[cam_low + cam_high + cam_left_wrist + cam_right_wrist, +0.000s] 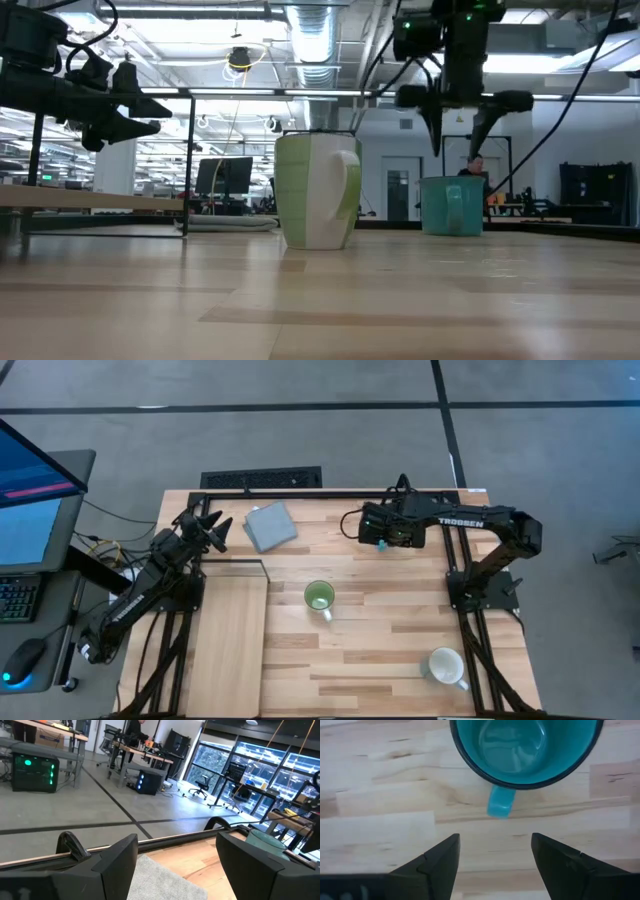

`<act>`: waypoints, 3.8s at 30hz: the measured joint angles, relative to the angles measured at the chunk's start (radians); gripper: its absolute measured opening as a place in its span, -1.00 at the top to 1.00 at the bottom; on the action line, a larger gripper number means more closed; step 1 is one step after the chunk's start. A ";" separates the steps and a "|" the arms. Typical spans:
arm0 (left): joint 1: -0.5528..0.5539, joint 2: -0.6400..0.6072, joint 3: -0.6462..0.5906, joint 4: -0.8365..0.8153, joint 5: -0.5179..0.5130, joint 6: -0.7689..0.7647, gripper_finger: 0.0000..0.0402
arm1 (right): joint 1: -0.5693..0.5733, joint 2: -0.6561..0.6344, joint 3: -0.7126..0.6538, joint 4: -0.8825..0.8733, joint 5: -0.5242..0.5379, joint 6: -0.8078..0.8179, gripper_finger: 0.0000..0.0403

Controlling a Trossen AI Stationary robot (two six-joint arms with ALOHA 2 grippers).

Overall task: Stack small to large cups/mugs on shelf
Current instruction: Put the top blue mug on the shelf

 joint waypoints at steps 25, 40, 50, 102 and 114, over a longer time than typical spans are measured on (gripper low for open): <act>0.000 0.000 0.000 0.000 0.000 0.000 -0.30 | -0.018 0.225 -0.005 0.052 0.095 0.052 -0.34; 0.000 0.000 0.000 0.000 0.000 0.000 -0.30 | -0.037 0.226 -0.005 0.055 0.096 0.130 -0.33; 0.000 0.000 0.000 0.000 0.000 0.000 -0.30 | -0.037 0.226 -0.005 0.055 0.098 0.125 0.12; 0.000 0.000 0.000 -0.003 -0.044 -0.016 -0.30 | 0.047 0.228 0.072 0.227 0.050 -0.718 0.50; 0.000 0.000 0.000 -0.003 -0.046 -0.015 -0.30 | 0.106 0.228 0.167 0.264 0.018 -0.779 0.50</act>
